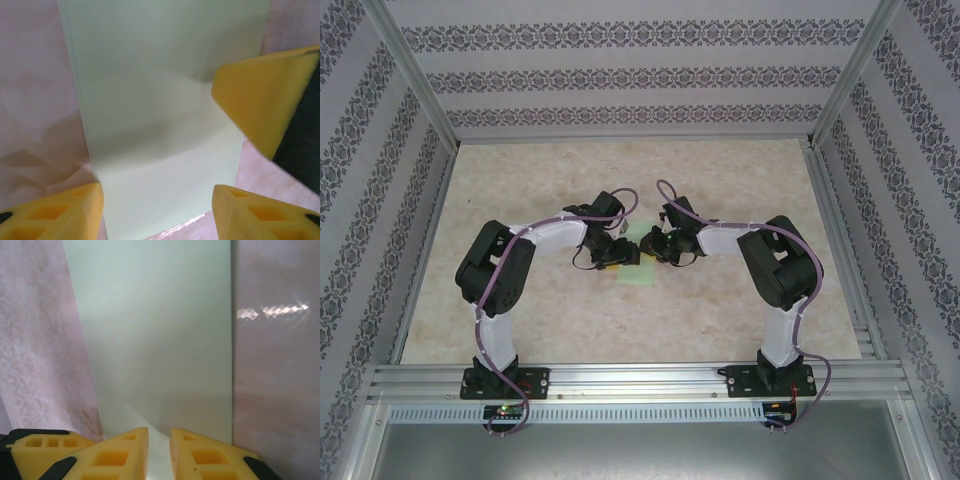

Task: Fold a paper plane with a square sheet of paper (pick it up from the middle)
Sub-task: Fold the triangle a second time at the center of the table.

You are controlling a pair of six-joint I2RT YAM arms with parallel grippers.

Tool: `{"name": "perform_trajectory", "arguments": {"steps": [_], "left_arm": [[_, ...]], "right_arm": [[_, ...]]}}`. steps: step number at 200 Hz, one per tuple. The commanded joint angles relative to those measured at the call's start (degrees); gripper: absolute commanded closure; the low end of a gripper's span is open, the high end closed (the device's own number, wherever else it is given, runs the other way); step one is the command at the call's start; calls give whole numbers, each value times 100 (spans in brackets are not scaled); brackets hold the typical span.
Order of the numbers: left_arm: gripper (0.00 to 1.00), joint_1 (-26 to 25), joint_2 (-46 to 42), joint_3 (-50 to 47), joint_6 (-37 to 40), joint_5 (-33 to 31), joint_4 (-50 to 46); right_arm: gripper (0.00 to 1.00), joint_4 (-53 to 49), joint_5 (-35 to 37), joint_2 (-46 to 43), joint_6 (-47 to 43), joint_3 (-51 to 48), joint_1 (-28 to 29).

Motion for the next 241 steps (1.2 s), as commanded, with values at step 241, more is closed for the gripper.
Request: {"name": "perform_trajectory", "arguments": {"steps": [241], "left_arm": [[43,-184,-534,-360,-323,183,629]], "right_arm": [[80,-207,378,521,106,-421,-265]]}}
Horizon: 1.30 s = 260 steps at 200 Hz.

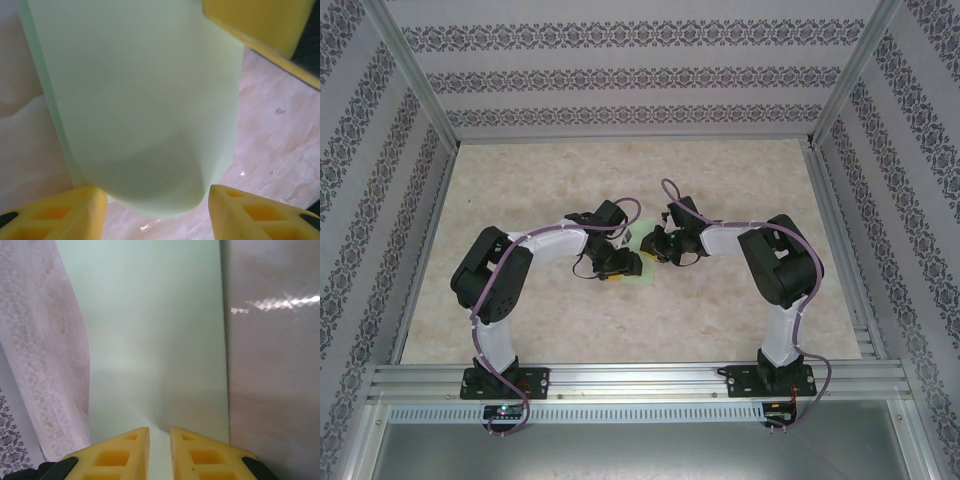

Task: Fold a paper plane with a square sheet of paper (pick it up from the middle)
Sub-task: Fold the triangle a second time at the center of the table.

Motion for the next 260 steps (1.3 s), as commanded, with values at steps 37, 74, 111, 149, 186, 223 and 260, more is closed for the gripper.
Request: {"name": "perform_trajectory", "arguments": {"steps": [37,74,111,149,186,223,260], "left_arm": [[43,283,-161,-8,-105,261,1009],[42,462,-55,-138,-67,409,1197],[42,502,-86,-284,-109,781,1518],[46,499,-278,-619,-158,1085,1551],[55,492,-556,-843,-252,1241,1743],[58,479,-532,-705,-332,1282,1929],[59,468,-342,-575,-436,1303,2137]], "right_arm": [[80,-452,712,414,-36,-348,-126],[80,-472,705,398,-56,-329,-125],[80,-524,712,391,-72,-288,-123],[80,-582,738,363,-86,-246,-125],[81,-664,730,337,-142,-194,-116],[84,-764,721,302,-237,-129,-83],[85,-784,686,293,-279,-89,-29]]}}
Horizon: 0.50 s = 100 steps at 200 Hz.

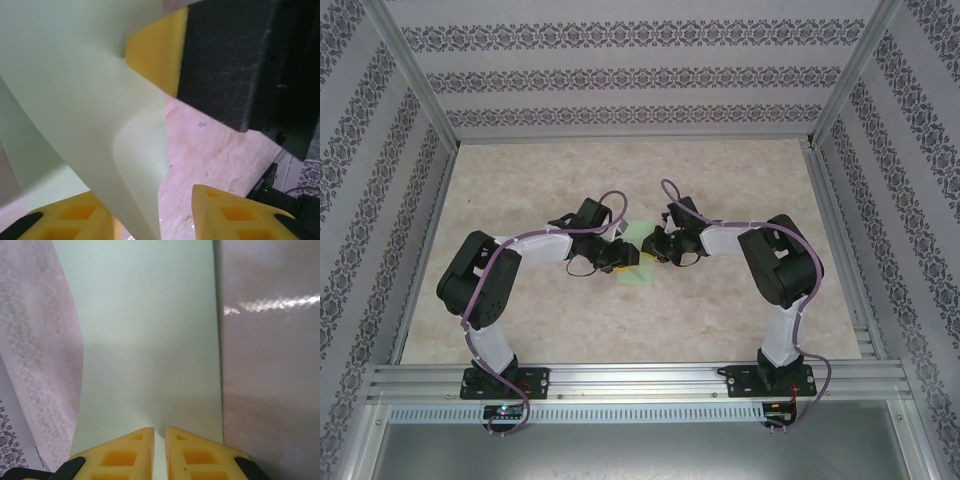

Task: Fold a paper plane with a square sheet of paper (pick it up from the middle)
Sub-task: Fold the triangle a second time at the center of the table.

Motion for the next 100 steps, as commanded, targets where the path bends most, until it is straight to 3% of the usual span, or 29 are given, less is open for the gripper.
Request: {"name": "perform_trajectory", "arguments": {"steps": [1,100], "left_arm": [[59,21,82,215,-116,134,401],[50,15,494,358,-120,30,579]], "right_arm": [[85,-685,640,304,-213,-107,-31],[78,-698,250,-516,-395,39,-171]]}}
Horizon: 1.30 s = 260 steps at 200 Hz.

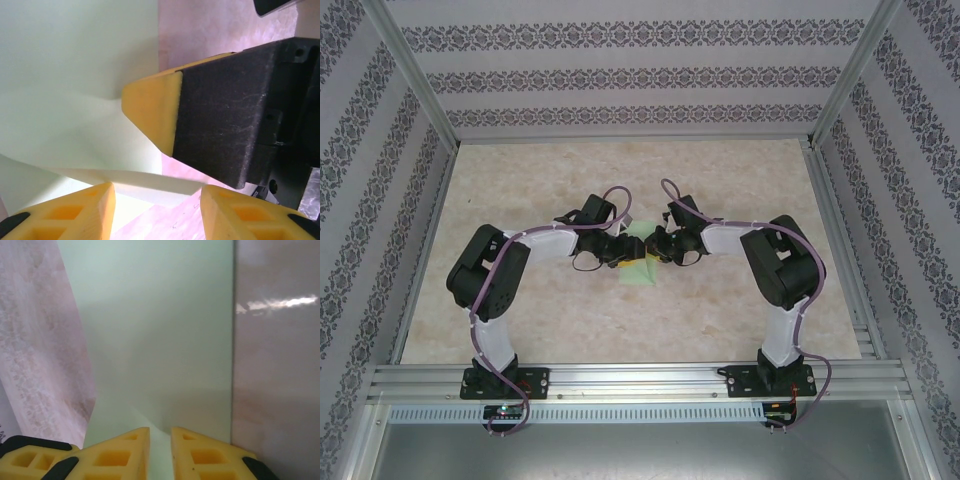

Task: Fold a paper plane with a square sheet of paper (pick it up from the middle)
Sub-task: Fold the triangle a second time at the center of the table.

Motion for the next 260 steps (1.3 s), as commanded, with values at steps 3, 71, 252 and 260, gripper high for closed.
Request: {"name": "perform_trajectory", "arguments": {"steps": [3,71,252,260], "left_arm": [[50,16,83,62,9,-7,206],[45,10,195,108,44,-29,212],[69,15,242,209,134,-239,-96],[69,11,242,214,138,-237,-104]], "right_arm": [[77,-293,162,-391,-146,-45,-146],[72,-150,201,-1064,-167,-461,-374],[67,-531,-242,-583,-1195,-8,47],[67,-527,-249,-553,-1189,7,42]]}}
